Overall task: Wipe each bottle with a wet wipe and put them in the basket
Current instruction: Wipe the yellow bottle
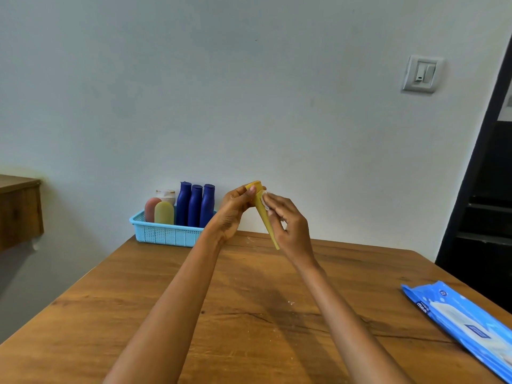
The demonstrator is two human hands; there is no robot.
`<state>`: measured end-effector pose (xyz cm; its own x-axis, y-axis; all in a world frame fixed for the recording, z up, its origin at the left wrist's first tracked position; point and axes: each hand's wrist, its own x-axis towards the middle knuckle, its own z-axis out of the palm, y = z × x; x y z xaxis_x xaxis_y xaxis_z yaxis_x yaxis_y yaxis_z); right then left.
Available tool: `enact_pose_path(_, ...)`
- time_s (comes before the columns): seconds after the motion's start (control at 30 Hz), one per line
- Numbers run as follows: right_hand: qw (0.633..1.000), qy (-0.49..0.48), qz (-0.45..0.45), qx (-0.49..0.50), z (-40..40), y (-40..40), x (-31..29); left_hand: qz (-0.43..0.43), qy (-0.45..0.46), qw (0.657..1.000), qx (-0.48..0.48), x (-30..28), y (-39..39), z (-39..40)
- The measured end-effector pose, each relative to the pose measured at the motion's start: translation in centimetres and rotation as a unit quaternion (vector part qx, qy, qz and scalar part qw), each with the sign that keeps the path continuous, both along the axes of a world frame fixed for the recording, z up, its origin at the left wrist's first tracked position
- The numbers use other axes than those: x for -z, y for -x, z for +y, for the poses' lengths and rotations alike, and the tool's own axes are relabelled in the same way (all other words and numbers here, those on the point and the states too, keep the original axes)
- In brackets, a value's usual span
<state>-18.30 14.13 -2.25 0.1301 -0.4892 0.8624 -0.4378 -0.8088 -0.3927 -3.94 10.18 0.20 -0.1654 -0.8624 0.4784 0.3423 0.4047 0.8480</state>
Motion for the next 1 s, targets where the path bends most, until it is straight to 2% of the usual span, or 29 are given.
enact_pose_path(0.17, 0.999, 0.022, -0.036, -0.019, 0.3, -0.2, 1.0, 0.005, -0.001, 1.0, -0.014, -0.2, 0.0, 0.0)
enact_pose_path(0.33, 0.998, -0.064, -0.019, 0.008, -0.1, 0.6, 1.9, -0.011, 0.003, 1.0, -0.017, 0.1, -0.1, -0.1)
enact_pose_path(0.5, 0.998, -0.026, -0.058, 0.012, 0.5, -1.1, -0.1, -0.04, 0.012, 0.999, -0.021, -0.3, 1.0, 0.0)
enact_pose_path(0.67, 0.998, -0.013, -0.066, 0.005, 0.6, -0.6, 1.4, -0.021, 0.002, 0.999, -0.041, -0.1, 0.6, 0.2)
enact_pose_path(0.83, 0.989, -0.112, -0.095, 0.034, -0.3, 0.4, 1.4, -0.033, 0.004, 0.999, -0.033, -0.1, 0.7, 0.4)
enact_pose_path(0.9, 0.987, -0.121, -0.1, 0.02, -0.3, 0.2, 0.7, -0.047, 0.006, 0.998, -0.029, -0.1, 1.0, 0.5)
enact_pose_path(1.0, 0.991, -0.084, -0.1, -0.03, 0.4, -0.6, -0.4, -0.044, 0.013, 0.998, -0.035, -0.3, 1.0, 0.5)
